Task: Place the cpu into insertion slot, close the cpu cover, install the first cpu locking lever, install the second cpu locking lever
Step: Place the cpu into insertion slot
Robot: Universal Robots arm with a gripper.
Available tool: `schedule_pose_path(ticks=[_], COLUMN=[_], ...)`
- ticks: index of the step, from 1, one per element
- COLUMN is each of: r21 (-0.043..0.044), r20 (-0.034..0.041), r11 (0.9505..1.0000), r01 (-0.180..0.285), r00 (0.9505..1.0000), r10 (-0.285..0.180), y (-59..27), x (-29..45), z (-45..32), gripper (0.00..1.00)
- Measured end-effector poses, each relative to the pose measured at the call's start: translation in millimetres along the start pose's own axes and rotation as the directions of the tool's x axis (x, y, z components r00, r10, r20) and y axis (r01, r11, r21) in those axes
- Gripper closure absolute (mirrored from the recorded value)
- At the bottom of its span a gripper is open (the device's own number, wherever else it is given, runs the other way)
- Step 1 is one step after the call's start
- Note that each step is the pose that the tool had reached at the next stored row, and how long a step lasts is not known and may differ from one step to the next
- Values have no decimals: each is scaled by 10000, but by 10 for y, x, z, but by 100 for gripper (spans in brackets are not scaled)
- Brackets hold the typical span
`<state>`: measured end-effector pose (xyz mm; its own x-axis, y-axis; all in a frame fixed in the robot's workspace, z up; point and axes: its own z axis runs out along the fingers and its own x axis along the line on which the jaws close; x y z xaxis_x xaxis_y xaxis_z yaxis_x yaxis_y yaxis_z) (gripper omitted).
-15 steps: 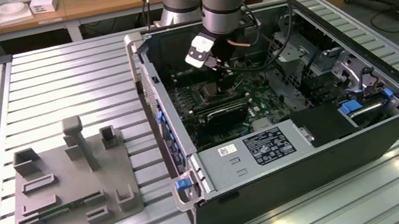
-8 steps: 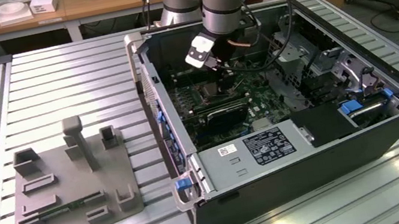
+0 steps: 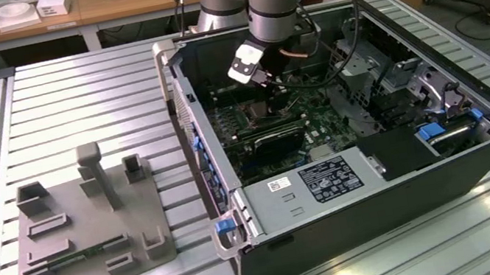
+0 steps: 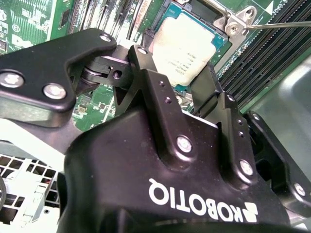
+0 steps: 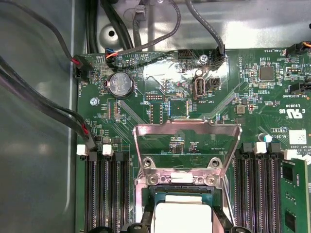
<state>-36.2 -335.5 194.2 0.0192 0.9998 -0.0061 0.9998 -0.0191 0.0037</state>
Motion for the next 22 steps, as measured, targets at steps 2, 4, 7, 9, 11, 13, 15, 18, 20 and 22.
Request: schedule_pose_path(ticks=[2, 4, 7, 9, 11, 13, 15, 18, 20, 22], r21=[-1, -1, 0, 1, 0, -2, -3, -1, 0, -1], r20=[0, 0, -1, 0, 0, -1, -3, -1, 0, -1], r11=[10000, 10000, 10000, 10000, 10000, 9999, 9998, 9998, 9998, 9998], r01=[2, 0, -1, 0, 32, 131, 194, 200, 206, 209], r00=[10000, 10000, 10000, 10000, 10000, 9999, 9998, 9998, 9998, 9998], r10=[-2, 0, 1, 0, -32, -131, -194, -200, -206, -209], y=[4, 7, 9, 9, 8, -7, -15, -16, -16, -16], x=[0, 0, 0, 0, 0, 0, 0, -1, -1, 0], z=[1, 2, 4, 6, 7, 8, 8, 8, 8, 9], gripper=[46, 46, 46, 46, 46, 46, 46, 46, 46, 46])
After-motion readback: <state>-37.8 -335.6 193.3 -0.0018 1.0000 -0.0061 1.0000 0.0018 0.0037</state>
